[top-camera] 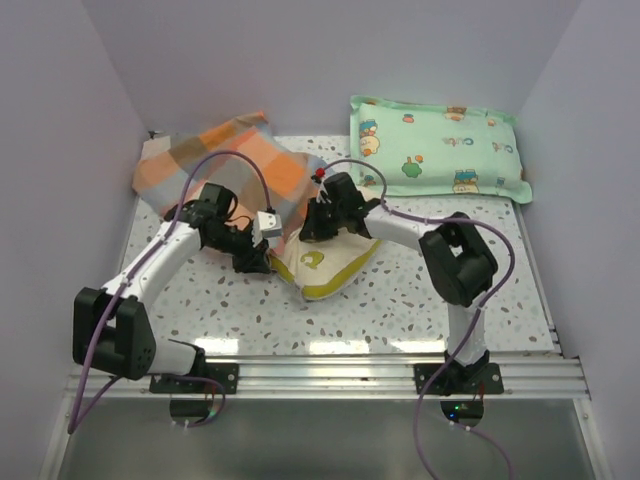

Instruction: Put the pillow into the pillowcase

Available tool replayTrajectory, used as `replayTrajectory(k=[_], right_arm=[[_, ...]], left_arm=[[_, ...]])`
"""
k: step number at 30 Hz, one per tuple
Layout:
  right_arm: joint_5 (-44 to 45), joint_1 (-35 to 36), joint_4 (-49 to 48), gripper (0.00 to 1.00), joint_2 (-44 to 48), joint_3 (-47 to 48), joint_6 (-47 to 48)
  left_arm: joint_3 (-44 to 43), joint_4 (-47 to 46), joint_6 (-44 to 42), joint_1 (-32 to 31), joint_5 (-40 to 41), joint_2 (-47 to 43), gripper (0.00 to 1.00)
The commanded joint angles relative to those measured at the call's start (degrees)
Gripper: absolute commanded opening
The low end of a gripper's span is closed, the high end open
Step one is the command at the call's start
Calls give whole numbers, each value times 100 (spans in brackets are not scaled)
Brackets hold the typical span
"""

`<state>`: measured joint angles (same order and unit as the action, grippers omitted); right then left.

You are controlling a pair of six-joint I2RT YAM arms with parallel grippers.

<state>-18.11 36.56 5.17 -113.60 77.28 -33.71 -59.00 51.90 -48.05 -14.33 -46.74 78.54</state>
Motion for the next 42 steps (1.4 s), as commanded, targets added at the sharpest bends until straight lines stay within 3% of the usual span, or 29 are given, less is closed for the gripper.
replayTrajectory(k=[1,2,5,6,7,8,9,10,13,17,21,25,28,34,37,38,42], right_arm=[[-711,-8,192,26,198,348,697],[-738,-52,508,43,302,445,1161],[-510,-96,1388,75,880,421,1856],[-396,-96,1460,78,1023,385,1947],[-369,-122,1582,80,1146,376,2122],[-343,-140,1705,82,1373,385,2167],[-342,-227,1872,82,1454,420,2211],[-255,-306,2048,82,1516,507,2255],[-45,-815,2277,84,1552,630,2360],[439,-1580,2707,90,1245,850,2729],[580,-2326,2814,95,779,825,2870],[344,-2504,2525,96,296,561,2695],[-428,-2495,2419,96,58,517,2520],[-1096,-2460,2076,90,198,157,2387],[-1431,-2460,2172,74,242,-1,2483],[-1502,-2460,2173,73,268,-45,2501],[-1713,-2452,2164,87,417,-213,2501]], left_arm=[[-6,-516,587,113,-177,-76,34],[-67,-436,595,271,-334,-59,38],[-541,-435,1095,1298,-773,134,56],[-899,-487,1444,1571,-732,205,59],[-1050,-836,1639,1565,-287,257,70],[-1130,-1187,1902,1547,-39,267,72],[-1140,-2009,2366,1512,172,241,74],[-1122,-2391,2571,1477,757,301,82],[-1569,-3009,2740,845,1866,792,89],[-2700,-3405,3195,326,1933,2128,100],[-3459,-4124,4039,-166,2097,3051,100],[-3908,-4644,4339,-658,3228,3763,100],[-4530,-4566,4348,-914,3653,4185,100],[-5525,-4241,4147,-1186,3962,5196,100],[-5560,-4066,3953,-1283,3823,5381,100],[-5622,-3778,3813,-1335,3778,5408,100],[-5324,-3336,3593,-1406,3839,5277,100]])
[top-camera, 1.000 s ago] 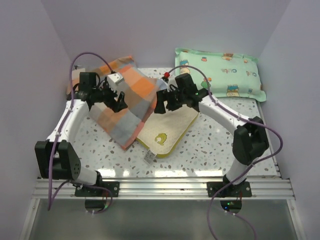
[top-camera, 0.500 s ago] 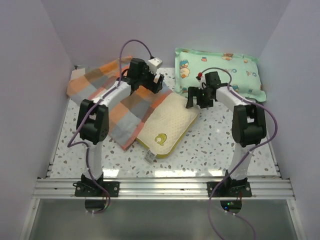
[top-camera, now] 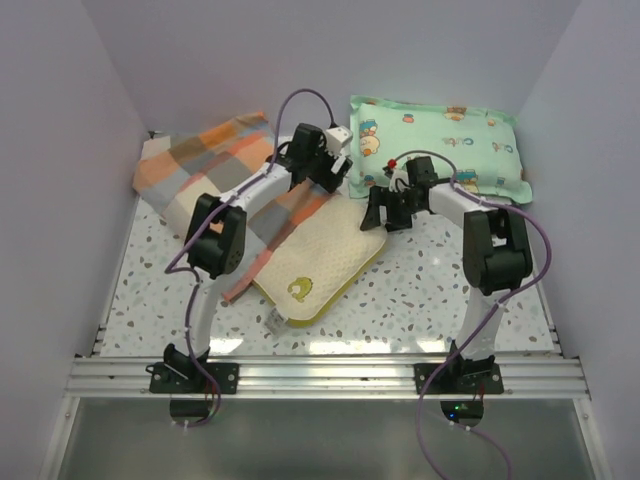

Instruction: Put the pillow into the pillowcase

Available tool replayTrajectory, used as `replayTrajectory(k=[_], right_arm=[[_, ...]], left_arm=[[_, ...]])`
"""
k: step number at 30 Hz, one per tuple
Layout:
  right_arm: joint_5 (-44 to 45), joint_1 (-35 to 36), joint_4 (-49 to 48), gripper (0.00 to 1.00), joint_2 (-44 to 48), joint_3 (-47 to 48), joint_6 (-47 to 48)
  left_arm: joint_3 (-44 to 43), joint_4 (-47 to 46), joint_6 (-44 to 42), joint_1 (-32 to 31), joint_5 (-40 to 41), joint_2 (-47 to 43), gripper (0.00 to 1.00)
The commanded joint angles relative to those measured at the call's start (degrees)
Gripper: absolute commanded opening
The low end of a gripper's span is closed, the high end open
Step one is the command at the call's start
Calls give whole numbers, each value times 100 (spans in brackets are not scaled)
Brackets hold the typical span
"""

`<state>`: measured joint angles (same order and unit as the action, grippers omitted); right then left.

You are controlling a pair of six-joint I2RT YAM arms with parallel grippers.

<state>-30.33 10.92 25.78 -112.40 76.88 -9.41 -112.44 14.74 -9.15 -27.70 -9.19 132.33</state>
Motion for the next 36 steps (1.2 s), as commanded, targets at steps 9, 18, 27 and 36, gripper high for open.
replayTrajectory(k=[9,18,27,36], right_arm=[[-913,200,-134,66,8,-463,-157],[-1002,227,-960,0,324,-780,-658],[-642,227,-1532,0,867,-780,-1133],[-606,183,-1313,0,1036,-964,-757]], left_arm=[[-118,897,-193,-95,1296,222,56],[-376,1040,141,-244,-949,84,0],[1442,-233,1774,-1176,-2825,-1541,0],[2799,-878,1849,-1168,-2091,-2343,29]])
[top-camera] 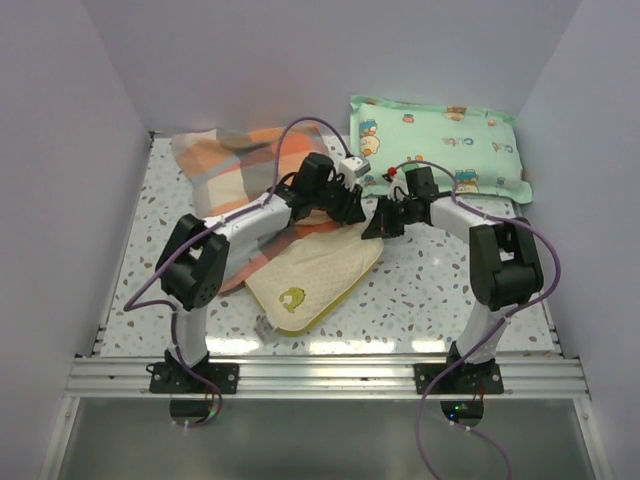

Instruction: Put the pillow into the pillowcase

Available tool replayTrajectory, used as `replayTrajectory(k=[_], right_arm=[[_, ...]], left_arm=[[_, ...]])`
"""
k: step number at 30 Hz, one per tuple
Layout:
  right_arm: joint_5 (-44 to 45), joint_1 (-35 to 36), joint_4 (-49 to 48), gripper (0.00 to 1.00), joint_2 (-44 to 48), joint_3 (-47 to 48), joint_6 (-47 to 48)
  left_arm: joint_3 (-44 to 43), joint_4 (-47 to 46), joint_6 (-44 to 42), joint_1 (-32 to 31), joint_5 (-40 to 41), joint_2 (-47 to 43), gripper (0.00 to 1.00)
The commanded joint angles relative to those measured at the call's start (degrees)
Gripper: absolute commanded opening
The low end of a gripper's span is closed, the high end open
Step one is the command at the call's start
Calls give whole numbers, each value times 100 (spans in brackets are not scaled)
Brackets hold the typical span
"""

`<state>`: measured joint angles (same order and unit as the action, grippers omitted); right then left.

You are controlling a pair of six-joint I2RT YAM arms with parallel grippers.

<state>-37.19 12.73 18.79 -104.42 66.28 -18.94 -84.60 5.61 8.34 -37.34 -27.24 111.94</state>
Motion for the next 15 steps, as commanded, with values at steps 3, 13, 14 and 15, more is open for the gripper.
replayTrajectory(k=[3,13,14,15], right_arm=[[-147,1,-132,0,387,-62,521],[923,-183,1776,64,599,990,2041],[985,-166,1978,73,633,1192,2183],[1090,-114,2250,90,712,1490,2219]], left_arm=[[-537,326,-770,112,576,-253,62],[-1095,2486,-2483,2589,299,-672,81],[-807,2646,-2678,2861,194,-1056,82],[-639,2760,-2862,3386,193,-1252,86]])
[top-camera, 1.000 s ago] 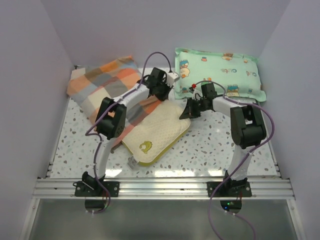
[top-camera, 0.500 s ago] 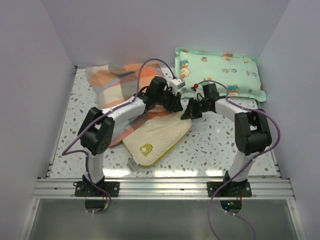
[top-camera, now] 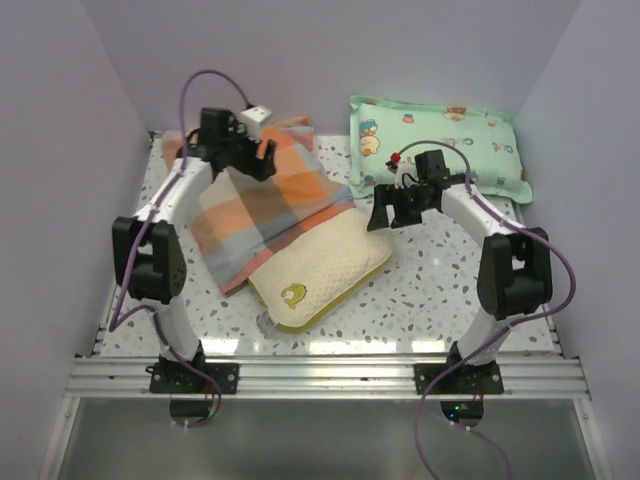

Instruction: Put the pillow into the pillowcase

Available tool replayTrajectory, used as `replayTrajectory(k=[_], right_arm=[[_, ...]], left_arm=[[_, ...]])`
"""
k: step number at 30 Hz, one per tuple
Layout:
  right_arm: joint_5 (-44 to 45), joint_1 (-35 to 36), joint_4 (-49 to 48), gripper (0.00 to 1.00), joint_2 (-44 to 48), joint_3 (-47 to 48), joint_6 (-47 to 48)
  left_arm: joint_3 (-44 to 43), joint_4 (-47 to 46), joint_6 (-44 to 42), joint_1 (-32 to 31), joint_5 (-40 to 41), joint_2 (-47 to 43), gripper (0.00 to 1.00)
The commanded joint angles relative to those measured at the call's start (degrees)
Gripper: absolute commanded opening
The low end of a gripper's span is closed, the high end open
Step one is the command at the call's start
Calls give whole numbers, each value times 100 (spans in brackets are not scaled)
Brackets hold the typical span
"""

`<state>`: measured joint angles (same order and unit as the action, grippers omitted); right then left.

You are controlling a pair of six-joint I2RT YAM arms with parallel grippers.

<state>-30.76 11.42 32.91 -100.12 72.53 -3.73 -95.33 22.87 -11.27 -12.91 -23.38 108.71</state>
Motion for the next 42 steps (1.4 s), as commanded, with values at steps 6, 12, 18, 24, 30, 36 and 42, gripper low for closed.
replayTrajectory(k=[6,12,18,24,30,36,42], right_arm=[[1687,1440,902,98,845,1236,716],[2179,3049,1007,99,-331,2253,216],[2435,3964,1226,99,-1782,3029,83],[2198,4105,1209,94,-2556,2732,-32],[1706,4053,1025,18,-2566,2608,-5],[1066,3851,613,0,-2021,2661,-128],[704,3307,173,0,-1626,2784,-593]], left_arm=[[1402,1764,-1843,2703,-553,-1651,96],[2298,1721,-1967,3250,-598,-1756,98],[2949,1255,-2292,3277,-300,-1792,99],[3187,1114,-2451,3277,-192,-1300,95],[3433,632,-2257,3251,-571,-632,82],[3495,543,-2275,3040,-1590,-394,47],[3504,1717,-3028,2557,-2478,-973,0]])
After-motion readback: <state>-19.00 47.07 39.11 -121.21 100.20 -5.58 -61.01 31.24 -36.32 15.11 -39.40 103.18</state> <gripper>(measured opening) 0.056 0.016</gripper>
